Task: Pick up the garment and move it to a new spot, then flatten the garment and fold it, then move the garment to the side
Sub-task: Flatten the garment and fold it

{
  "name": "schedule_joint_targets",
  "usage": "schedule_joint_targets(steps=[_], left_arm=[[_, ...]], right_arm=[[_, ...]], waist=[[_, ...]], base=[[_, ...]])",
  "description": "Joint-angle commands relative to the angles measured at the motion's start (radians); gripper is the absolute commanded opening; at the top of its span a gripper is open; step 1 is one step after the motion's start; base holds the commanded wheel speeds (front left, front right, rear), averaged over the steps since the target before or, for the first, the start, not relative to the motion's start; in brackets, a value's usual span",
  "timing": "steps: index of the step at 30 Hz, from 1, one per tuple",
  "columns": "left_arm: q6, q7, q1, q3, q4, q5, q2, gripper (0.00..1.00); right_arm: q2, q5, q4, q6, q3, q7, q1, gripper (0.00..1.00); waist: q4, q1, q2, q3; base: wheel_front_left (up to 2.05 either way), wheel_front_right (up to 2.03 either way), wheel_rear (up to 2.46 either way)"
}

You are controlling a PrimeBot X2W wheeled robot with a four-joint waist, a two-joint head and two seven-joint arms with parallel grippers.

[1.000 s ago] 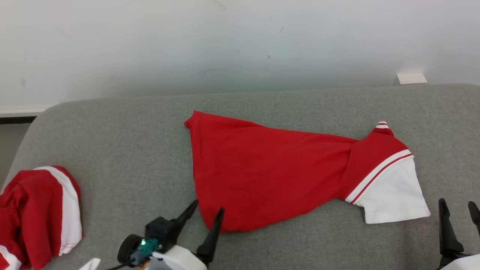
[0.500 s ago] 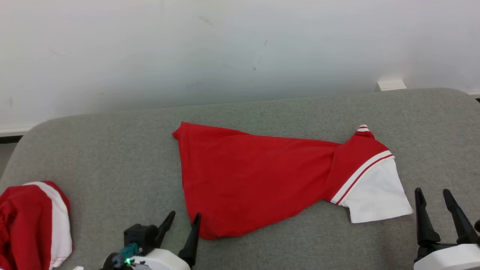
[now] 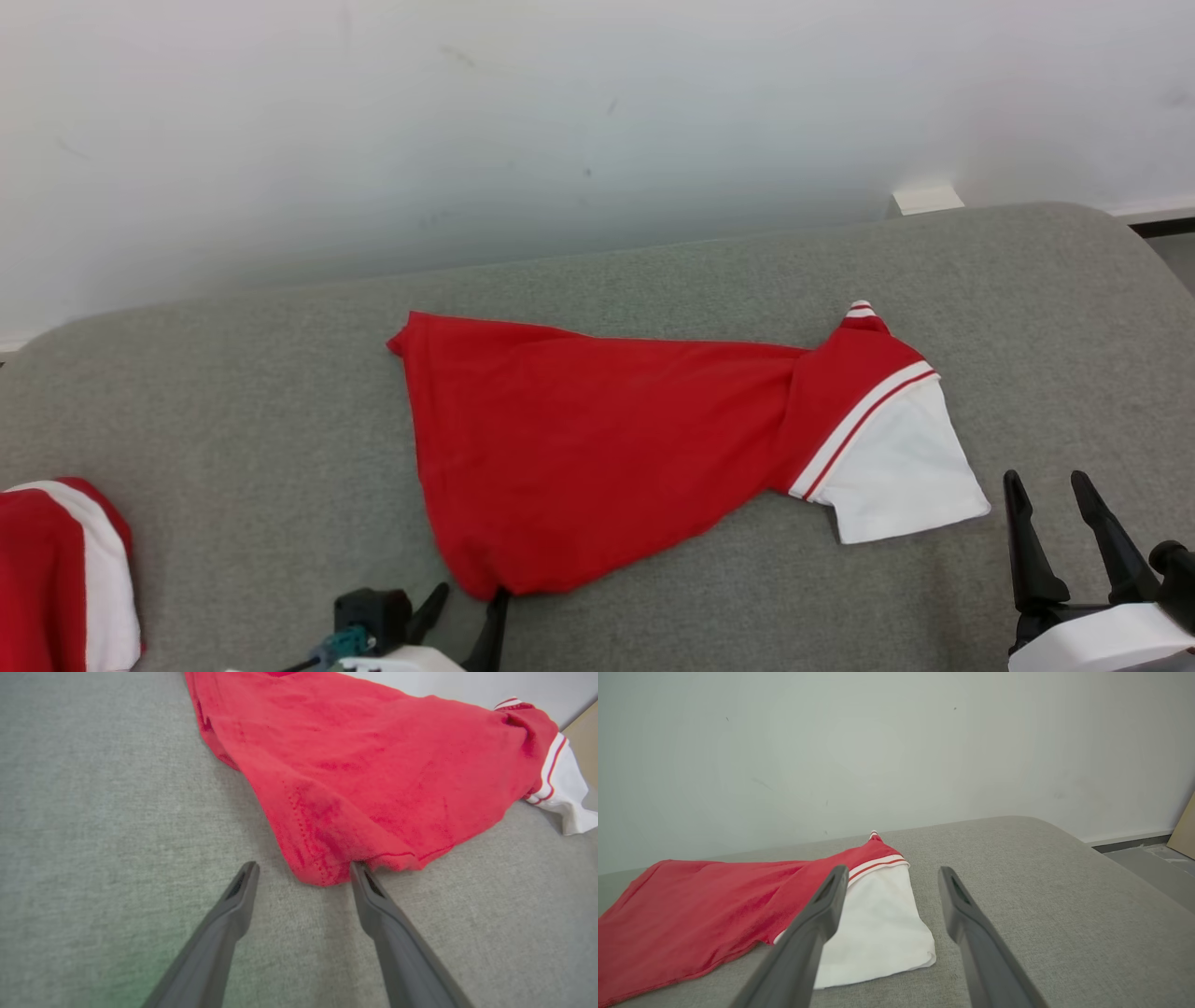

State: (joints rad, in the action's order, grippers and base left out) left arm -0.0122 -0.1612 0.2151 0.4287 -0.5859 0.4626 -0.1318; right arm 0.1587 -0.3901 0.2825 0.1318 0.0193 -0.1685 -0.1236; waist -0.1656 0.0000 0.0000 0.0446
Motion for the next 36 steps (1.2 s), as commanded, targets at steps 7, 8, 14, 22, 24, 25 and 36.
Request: schedule_joint_targets(steps=[7,8,14,22,24,25,36], left_arm=[[-0.024,-0.030,0.072,0.005,-0.103,0.015,0.014,0.56],[-0.027,-0.031,0.079,0.006,-0.113,0.016,0.015,0.10],[-0.040,-0.055,0.108,0.011,-0.144,0.016,0.013,0.00],[-0.054,-0.052,0.106,0.029,-0.078,-0.011,-0.037,0.00],[-0.055,-0.037,0.092,0.034,-0.042,-0.012,-0.051,0.00],[-0.052,-0.029,0.083,0.034,-0.024,-0.012,-0.061,0.00],[-0.016,0.107,-0.057,0.025,0.108,0.042,-0.127,0.00]], right_arm=[[-0.003,-0.014,0.028,-0.002,0.013,-0.020,-0.013,1.00],[-0.002,-0.014,0.032,-0.002,0.014,-0.020,-0.013,1.00],[0.003,-0.017,0.053,-0.002,0.007,-0.032,-0.016,1.00],[0.014,-0.017,0.054,-0.002,-0.013,-0.038,-0.012,1.00],[0.019,-0.015,0.052,-0.002,-0.023,-0.037,-0.004,1.00],[0.021,-0.014,0.051,-0.002,-0.027,-0.036,0.001,1.00],[0.028,0.005,0.017,-0.002,-0.054,-0.001,0.042,1.00]], waist=[[-0.026,0.0000,0.0000,0.020],[-0.027,0.0000,0.0000,0.022],[-0.018,0.0000,0.0000,0.023],[0.064,0.0000,0.0000,0.014],[0.087,0.0000,0.0000,0.010],[0.097,0.0000,0.0000,0.009],[0.118,0.0000,0.0000,-0.008]], base=[[0.00,0.00,0.00],[0.00,0.00,0.00],[0.00,0.00,0.00],[0.00,0.00,0.00],[0.00,0.00,0.00],[0.00,0.00,0.00],[0.00,0.00,0.00]])
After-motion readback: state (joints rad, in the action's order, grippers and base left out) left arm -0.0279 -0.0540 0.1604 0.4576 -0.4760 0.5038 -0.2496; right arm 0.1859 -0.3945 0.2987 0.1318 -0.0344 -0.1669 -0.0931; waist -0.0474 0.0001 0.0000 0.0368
